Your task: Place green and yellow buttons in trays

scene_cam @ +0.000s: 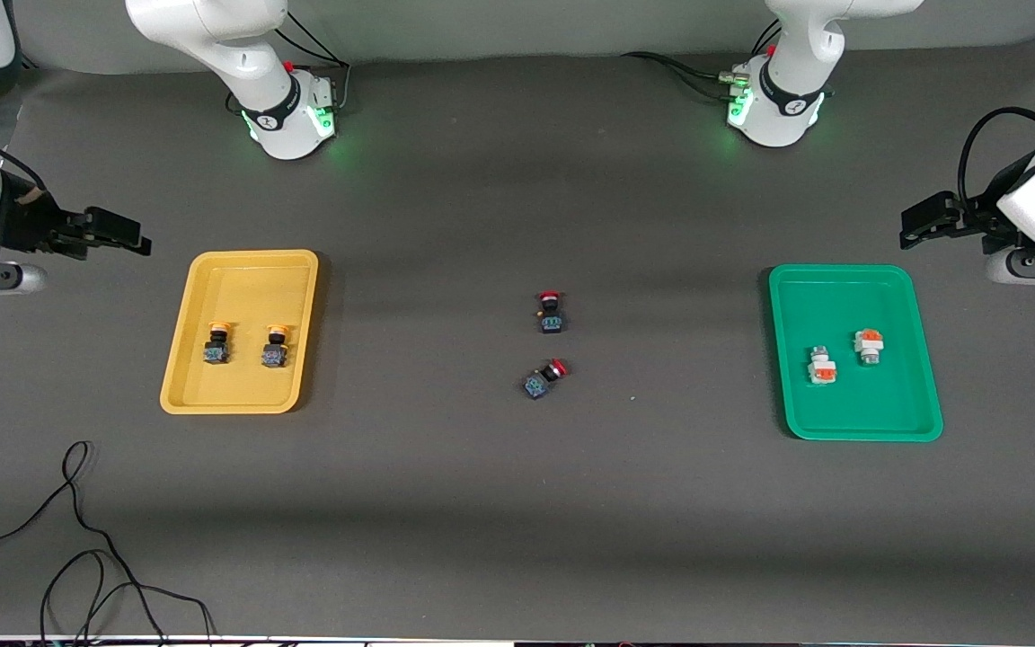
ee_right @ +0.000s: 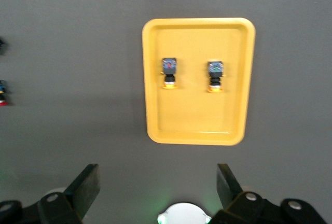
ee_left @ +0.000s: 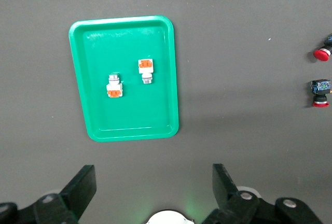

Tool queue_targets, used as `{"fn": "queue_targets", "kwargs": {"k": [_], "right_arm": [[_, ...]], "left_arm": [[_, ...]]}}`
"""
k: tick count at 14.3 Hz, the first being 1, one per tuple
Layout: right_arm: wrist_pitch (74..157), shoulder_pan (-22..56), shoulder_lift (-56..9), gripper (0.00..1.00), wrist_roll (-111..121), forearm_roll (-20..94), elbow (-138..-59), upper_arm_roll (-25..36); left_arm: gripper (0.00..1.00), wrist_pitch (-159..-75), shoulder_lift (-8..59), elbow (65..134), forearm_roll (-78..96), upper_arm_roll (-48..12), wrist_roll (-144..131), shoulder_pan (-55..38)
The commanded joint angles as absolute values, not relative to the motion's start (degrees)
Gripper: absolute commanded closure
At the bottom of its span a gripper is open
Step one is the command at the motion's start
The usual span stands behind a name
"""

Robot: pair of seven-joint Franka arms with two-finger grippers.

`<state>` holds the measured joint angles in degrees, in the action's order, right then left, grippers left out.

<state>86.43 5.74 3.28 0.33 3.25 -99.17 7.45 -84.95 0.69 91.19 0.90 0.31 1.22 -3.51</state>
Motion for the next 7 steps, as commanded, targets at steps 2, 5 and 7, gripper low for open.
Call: {"fn": "queue_targets", "kwargs": {"k": [2,5,7], "right_arm": [[84.91,5.36,3.95,0.0,-1.14,1.23,-98.7,6.86],[82.36,5.71,4.39,0.0,-1.14,2.72,-98.09,6.59],[82.35,7.11,4.39,0.0,-1.23,2.72,-97.74,6.68]], "left_arm": [[0.0,-84.46,-1.23,92.72,0.97,0.79,-0.88,-4.39],[0.0,-84.55,-1.23,92.72,0.88,0.7,-1.14,-4.48],[0.0,-84.55,-1.23,92.72,0.7,0.7,-1.23,-4.48]]}}
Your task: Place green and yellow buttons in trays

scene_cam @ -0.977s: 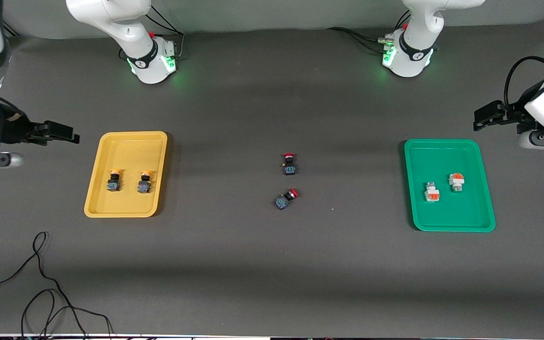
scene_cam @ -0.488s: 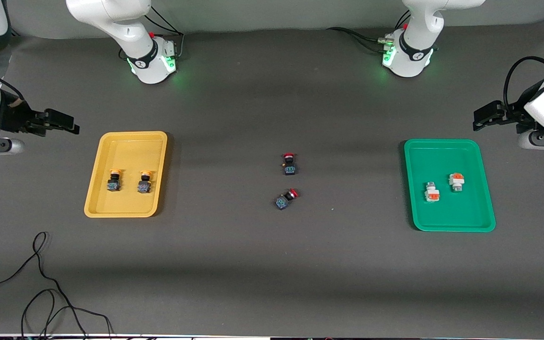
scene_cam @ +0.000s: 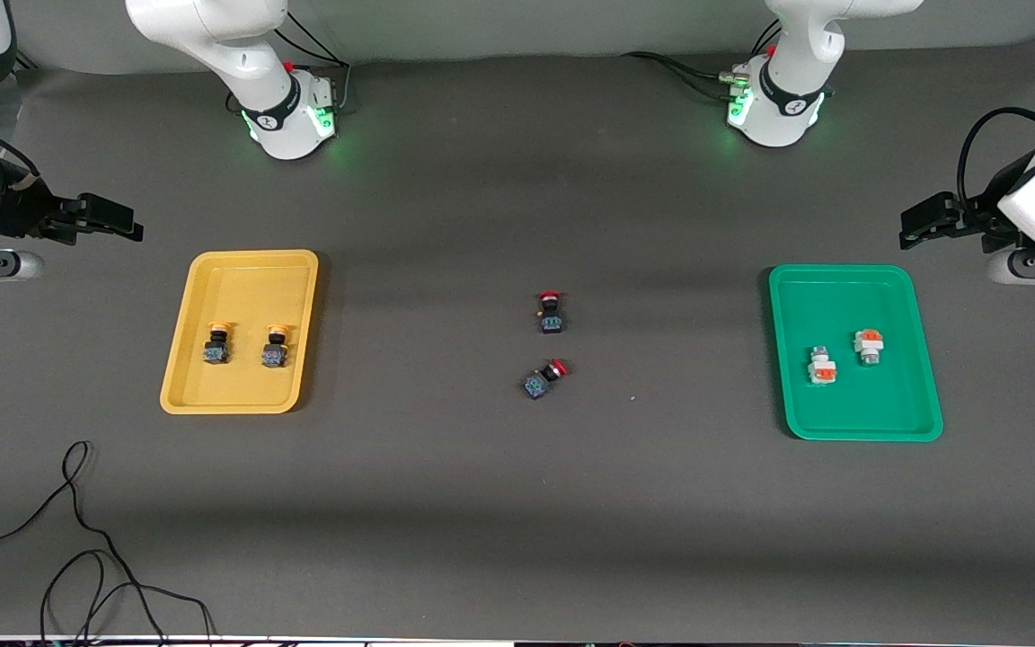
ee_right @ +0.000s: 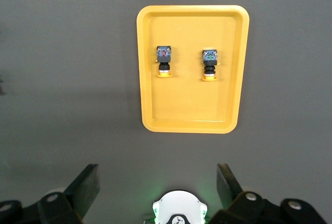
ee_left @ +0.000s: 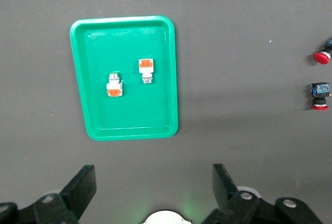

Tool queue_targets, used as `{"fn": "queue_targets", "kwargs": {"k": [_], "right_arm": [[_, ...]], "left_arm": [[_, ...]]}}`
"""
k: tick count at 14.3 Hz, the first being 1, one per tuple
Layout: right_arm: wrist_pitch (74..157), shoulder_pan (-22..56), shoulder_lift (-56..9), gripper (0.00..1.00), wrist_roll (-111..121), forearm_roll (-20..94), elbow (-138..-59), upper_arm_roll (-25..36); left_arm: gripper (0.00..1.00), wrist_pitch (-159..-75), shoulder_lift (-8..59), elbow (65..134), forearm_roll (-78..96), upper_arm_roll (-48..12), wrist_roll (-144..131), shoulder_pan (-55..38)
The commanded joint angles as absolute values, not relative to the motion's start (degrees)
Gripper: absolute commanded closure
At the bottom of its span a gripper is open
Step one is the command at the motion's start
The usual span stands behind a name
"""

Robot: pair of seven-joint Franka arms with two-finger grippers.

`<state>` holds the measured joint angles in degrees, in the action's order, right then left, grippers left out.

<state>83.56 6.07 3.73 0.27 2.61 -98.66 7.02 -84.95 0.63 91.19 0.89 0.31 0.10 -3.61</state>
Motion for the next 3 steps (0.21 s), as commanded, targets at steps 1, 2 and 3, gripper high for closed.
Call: {"fn": "queue_targets", "kwargs": {"k": [1,2,3], "right_arm": [[82.27,7.12,4.39,0.0,-1.49,2.72,-97.73,6.68],[82.27,7.12,4.39,0.0,-2.1,2.64,-97.73,6.77],[82.27,7.12,4.39,0.0,-2.2,2.55,-97.73,6.85]], "left_arm": [[0.0,-84.46,-1.23,92.81,0.62,0.7,-1.49,-4.57],[0.0,-84.55,-1.14,92.73,0.62,0.7,-1.49,-4.57],[0.0,-84.55,-1.14,92.72,0.62,0.7,-1.49,-4.57]]}}
